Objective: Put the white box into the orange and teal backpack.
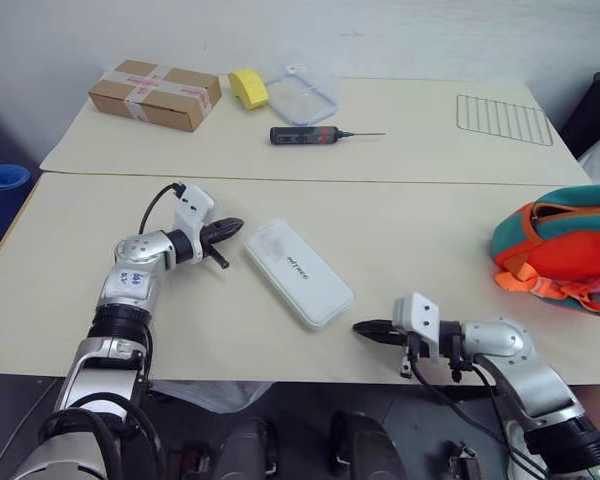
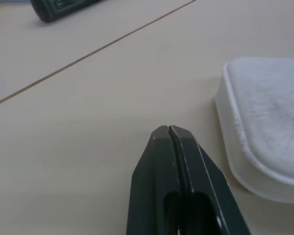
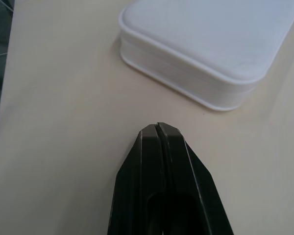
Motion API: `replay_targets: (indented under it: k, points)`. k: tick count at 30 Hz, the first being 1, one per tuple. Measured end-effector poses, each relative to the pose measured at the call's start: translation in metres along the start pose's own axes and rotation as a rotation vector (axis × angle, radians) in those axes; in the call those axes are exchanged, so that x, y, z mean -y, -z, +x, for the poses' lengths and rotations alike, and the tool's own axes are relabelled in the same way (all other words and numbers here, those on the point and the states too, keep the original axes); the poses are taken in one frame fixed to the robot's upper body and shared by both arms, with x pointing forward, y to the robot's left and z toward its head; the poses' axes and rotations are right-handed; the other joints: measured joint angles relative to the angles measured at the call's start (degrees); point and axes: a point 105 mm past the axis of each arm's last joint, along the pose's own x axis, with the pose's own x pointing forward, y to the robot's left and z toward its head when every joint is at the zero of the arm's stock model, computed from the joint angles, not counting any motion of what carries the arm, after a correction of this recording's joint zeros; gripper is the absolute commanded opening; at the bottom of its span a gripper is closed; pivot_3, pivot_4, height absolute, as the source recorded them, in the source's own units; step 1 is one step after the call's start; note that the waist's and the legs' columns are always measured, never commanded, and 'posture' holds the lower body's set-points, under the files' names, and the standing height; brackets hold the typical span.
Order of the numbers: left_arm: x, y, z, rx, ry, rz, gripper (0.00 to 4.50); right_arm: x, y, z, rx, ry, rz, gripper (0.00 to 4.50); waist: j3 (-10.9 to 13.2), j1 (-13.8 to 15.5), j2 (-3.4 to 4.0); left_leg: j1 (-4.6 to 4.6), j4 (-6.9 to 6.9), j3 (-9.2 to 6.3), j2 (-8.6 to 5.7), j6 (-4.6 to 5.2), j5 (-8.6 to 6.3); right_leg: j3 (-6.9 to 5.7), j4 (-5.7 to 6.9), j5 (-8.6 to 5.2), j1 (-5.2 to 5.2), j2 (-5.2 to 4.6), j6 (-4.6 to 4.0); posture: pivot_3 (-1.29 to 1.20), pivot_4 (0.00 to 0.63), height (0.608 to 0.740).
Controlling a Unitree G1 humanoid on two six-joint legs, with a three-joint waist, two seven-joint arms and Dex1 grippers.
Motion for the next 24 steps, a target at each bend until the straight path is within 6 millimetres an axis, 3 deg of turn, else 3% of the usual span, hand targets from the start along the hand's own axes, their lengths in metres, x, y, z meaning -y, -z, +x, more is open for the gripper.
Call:
replay_targets:
  k: [3,10,15,19,24]
  points:
    - [0.011,-0.003,0.008,0.021,0.056,0.009,0.01,0.005,-0.009,0.007,0.032,0.03,-0.017,0.0,0.0,0.0,0.0,-0.01,0.09,-0.01,0.0,0.01,0.0,0.01,0.03,0.01,0.01,-0.02,0.02,0.0,0.15,0.74]
    - [0.022,-0.002,0.008,0.014,0.136,0.038,0.01,0.017,0.003,-0.005,-0.021,0.075,-0.015,0.0,0.0,0.1,-0.03,-0.02,0.15,-0.03,-0.02,0.06,-0.04,0.0,0.03,0.02,0.04,-0.06,0.04,0.0,0.15,0.74]
    - [0.042,0.011,-0.01,-0.001,0.234,0.011,0.01,0.035,0.008,-0.022,-0.075,0.125,-0.029,0.0,0.0,-0.2,-0.04,-0.01,0.14,-0.02,0.01,0.05,-0.04,0.06,0.02,0.02,0.02,-0.13,0.04,0.0,0.15,0.74]
    - [0.071,0.02,-0.027,-0.003,0.338,-0.024,0.01,0.056,0.013,-0.043,-0.126,0.193,-0.033,0.0,0.0,-0.2,-0.03,-0.01,0.15,-0.03,0.06,0.04,-0.05,0.12,0.02,0.02,0.03,-0.2,0.04,0.0,0.15,0.74]
    - [0.098,0.019,-0.038,0.002,0.375,-0.056,0.01,0.066,0.018,-0.053,-0.184,0.194,-0.044,0.0,0.0,0.0,-0.03,-0.02,0.25,-0.05,0.07,0.03,-0.07,0.23,-0.03,0.02,0.04,-0.28,0.04,0.0,0.15,0.74]
